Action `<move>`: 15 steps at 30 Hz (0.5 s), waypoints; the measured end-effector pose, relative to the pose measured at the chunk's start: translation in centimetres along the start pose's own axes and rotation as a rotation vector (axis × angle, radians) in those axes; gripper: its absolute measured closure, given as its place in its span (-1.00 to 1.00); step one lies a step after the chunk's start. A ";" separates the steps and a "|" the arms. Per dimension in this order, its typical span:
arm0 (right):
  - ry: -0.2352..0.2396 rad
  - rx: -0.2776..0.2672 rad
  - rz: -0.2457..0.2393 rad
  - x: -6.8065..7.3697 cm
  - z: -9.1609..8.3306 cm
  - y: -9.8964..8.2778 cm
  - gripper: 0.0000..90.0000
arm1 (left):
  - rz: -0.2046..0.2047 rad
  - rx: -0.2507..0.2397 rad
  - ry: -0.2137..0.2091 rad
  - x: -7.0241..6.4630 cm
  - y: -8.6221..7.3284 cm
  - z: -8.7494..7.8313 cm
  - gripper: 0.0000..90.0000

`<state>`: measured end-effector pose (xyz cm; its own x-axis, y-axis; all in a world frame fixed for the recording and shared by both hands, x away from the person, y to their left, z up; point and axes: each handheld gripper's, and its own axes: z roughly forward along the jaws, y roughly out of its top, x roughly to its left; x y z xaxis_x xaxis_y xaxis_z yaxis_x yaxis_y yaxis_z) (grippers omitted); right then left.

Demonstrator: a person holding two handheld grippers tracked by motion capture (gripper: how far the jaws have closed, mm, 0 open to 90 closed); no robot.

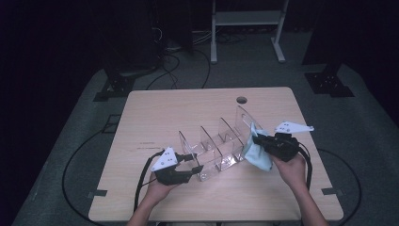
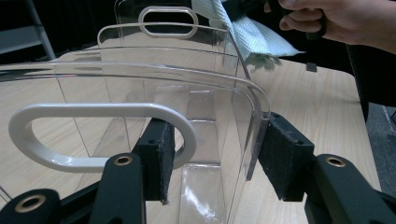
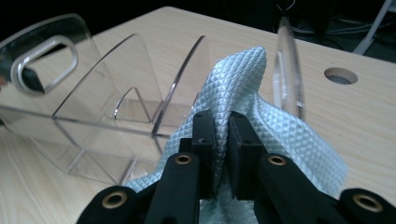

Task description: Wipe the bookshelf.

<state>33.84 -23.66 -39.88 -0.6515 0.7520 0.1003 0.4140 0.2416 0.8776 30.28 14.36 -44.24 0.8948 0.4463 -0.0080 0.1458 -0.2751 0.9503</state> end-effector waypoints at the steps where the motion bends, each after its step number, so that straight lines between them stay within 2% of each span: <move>1: -0.008 0.007 -0.013 0.1 0.0 0.1 0.82 | -0.001 -0.001 0.001 0.0 0.0 0.0 0.06; 4: -0.013 0.001 0.026 -0.4 -0.1 0.0 0.82 | -0.003 -0.004 0.005 -0.1 0.0 0.0 0.06; 6: -0.001 -0.014 0.034 0.0 0.0 -0.2 0.83 | -0.005 -0.007 0.007 -0.1 -0.1 0.0 0.06; 7: 0.021 -0.017 0.033 0.5 0.2 -0.2 0.83 | -0.004 -0.007 0.006 -0.1 -0.1 0.1 0.06; 9: 0.049 -0.011 -0.010 2.0 0.6 -0.2 0.83 | -0.004 -0.006 0.005 -0.1 -0.1 0.0 0.06; 11: 0.045 0.005 -0.051 2.8 0.8 0.0 0.83 | -0.005 -0.005 0.009 -0.1 -0.1 0.1 0.06; 12: 0.039 0.005 -0.057 2.8 0.8 0.1 0.82 | -0.002 -0.004 0.011 -0.2 0.0 0.1 0.06; 15: 0.032 -0.003 -0.016 2.1 0.7 0.0 0.83 | -0.003 -0.001 0.017 -0.2 0.0 0.2 0.06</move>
<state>32.98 -21.65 -40.02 -0.6778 0.7283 0.1009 0.4017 0.2519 0.8804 30.15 14.13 -44.27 0.8871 0.4615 -0.0056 0.1478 -0.2726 0.9507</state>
